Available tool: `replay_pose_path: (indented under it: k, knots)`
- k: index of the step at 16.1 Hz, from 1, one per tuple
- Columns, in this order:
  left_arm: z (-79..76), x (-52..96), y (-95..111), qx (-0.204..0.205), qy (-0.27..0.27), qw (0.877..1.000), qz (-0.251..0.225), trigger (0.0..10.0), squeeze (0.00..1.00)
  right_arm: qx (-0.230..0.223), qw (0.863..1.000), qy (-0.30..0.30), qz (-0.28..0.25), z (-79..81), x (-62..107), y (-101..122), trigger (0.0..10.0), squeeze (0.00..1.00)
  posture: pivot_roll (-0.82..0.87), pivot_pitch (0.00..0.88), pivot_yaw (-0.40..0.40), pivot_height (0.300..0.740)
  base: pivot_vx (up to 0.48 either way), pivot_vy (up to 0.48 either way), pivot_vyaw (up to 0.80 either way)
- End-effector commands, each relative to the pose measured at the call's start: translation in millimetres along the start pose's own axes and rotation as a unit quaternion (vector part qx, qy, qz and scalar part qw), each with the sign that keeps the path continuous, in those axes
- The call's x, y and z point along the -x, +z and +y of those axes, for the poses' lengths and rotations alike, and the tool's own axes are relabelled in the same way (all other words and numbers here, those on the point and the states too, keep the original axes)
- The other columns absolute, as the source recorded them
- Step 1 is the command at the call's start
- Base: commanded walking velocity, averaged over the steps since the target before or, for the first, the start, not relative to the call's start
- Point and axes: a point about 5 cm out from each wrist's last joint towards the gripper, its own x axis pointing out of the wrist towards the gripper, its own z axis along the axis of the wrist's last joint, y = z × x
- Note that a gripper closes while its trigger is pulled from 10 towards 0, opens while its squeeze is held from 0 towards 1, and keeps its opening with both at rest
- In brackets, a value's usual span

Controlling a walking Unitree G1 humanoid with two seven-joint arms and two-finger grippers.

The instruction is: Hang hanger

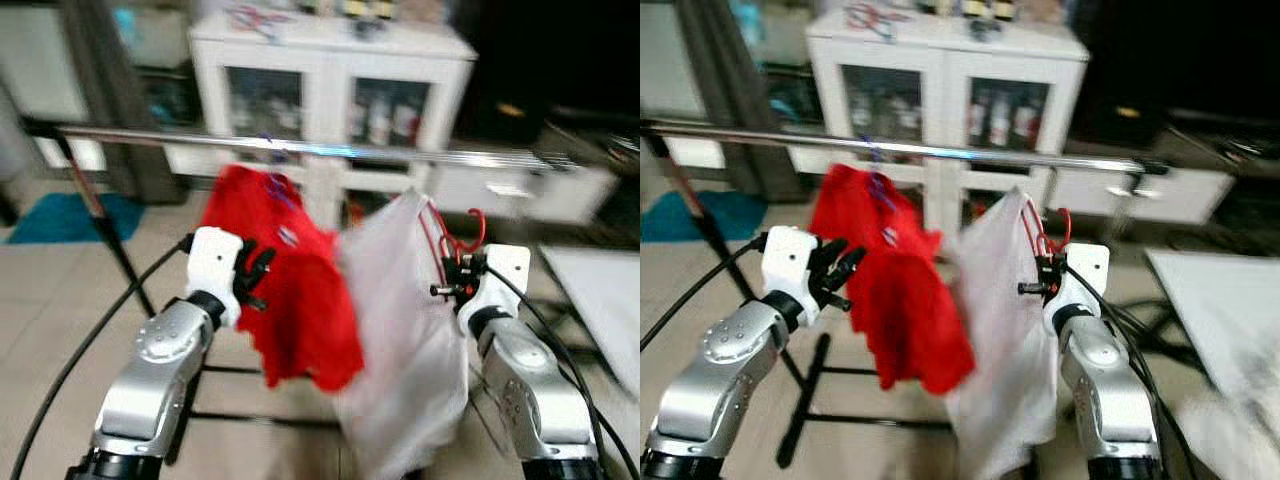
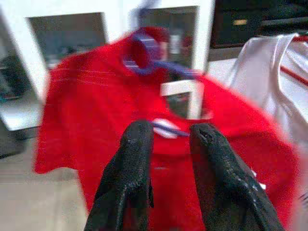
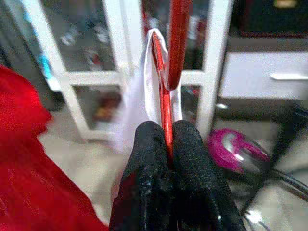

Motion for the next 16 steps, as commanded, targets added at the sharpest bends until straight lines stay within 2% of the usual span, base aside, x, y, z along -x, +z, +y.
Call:
replay_pose_path:
  k: [1,3,4,6,7,8,9,11,12,13,14,15,16]
  knots:
    - [3.5,0.8,4,-0.006,0.002,1.0,-0.007,10.0,0.0,-0.011,0.999,0.01,-0.039,4.9,-1.3,13,10.0,0.0,-0.01,0.0,-0.038,0.74,0.439,0.0,0.0]
    - [-11.7,1.5,11,-0.006,-0.064,0.997,-0.036,10.0,0.0,-0.028,0.996,0.016,-0.082,4.9,0.3,24,10.0,0.0,-0.01,0.0,-0.04,0.74,0.0,0.0,0.0]
    - [-23.0,4.0,17,-0.016,-0.124,0.99,-0.059,10.0,0.0,-0.046,0.992,0.017,-0.115,4.4,1.2,33,10.0,0.0,-0.01,0.0,-0.04,0.74,0.0,0.0,0.0]
    - [-33.0,6.8,17,-0.027,-0.201,0.978,-0.052,10.0,0.0,-0.053,0.989,0.016,-0.14,2.8,-1.0,41,10.0,0.0,0.0,0.0,-0.044,0.74,0.0,0.0,0.0]
    - [-39.7,8.3,20,-0.022,-0.255,0.965,-0.051,10.0,0.0,-0.046,0.99,0.021,-0.133,2.3,-6.5,43,10.0,0.0,0.0,0.0,-0.042,0.74,0.0,0.0,0.0]
    - [-43.6,8.8,22,-0.024,-0.287,0.956,-0.051,10.0,0.0,-0.048,0.992,0.02,-0.117,1.0,-13.5,44,10.0,0.0,0.0,0.0,-0.042,0.74,0.0,0.0,0.0]
    - [-47.0,6.7,30,-0.025,-0.325,0.944,-0.058,10.0,0.0,-0.022,0.997,0.023,-0.073,-0.2,-33.8,49,10.0,0.0,-0.01,0.0,-0.027,0.74,0.0,0.0,0.0]
    - [-50.7,4.9,39,-0.024,-0.351,0.933,-0.069,10.0,0.0,-0.005,0.998,0.049,-0.042,8.0,-54.9,60,10.0,0.0,-0.01,0.0,-0.024,0.74,0.0,0.0,0.0]
    - [-50.8,4.8,40,-0.024,-0.352,0.933,-0.069,10.0,0.0,-0.004,0.998,0.056,-0.035,9.7,-57.5,61,10.0,0.0,0.0,0.0,-0.031,0.74,0.0,0.0,0.0]
    - [-50.9,5.8,39,-0.023,-0.353,0.933,-0.067,10.0,0.0,-0.006,0.998,0.068,-0.007,13.1,-60.4,58,10.0,0.0,0.0,0.0,-0.031,0.74,0.0,0.0,0.0]
    - [-50.4,7.5,38,-0.022,-0.352,0.934,-0.063,10.0,0.0,-0.004,0.996,0.085,0.028,16.0,-59.5,47,10.0,0.18,0.0,0.0,-0.041,0.74,0.0,0.0,0.0]
    - [-50.2,9.0,36,-0.022,-0.35,0.935,-0.061,10.0,0.0,-0.003,0.995,0.09,0.049,16.2,-57.7,38,10.0,0.72,0.0,0.0,-0.041,0.74,0.0,0.0,0.0]
    - [-50.0,9.7,34,-0.021,-0.347,0.936,-0.056,10.0,0.0,0.002,0.994,0.097,0.056,16.0,-54.3,34,10.0,1.0,0.0,0.0,-0.041,0.74,0.0,0.0,0.0]
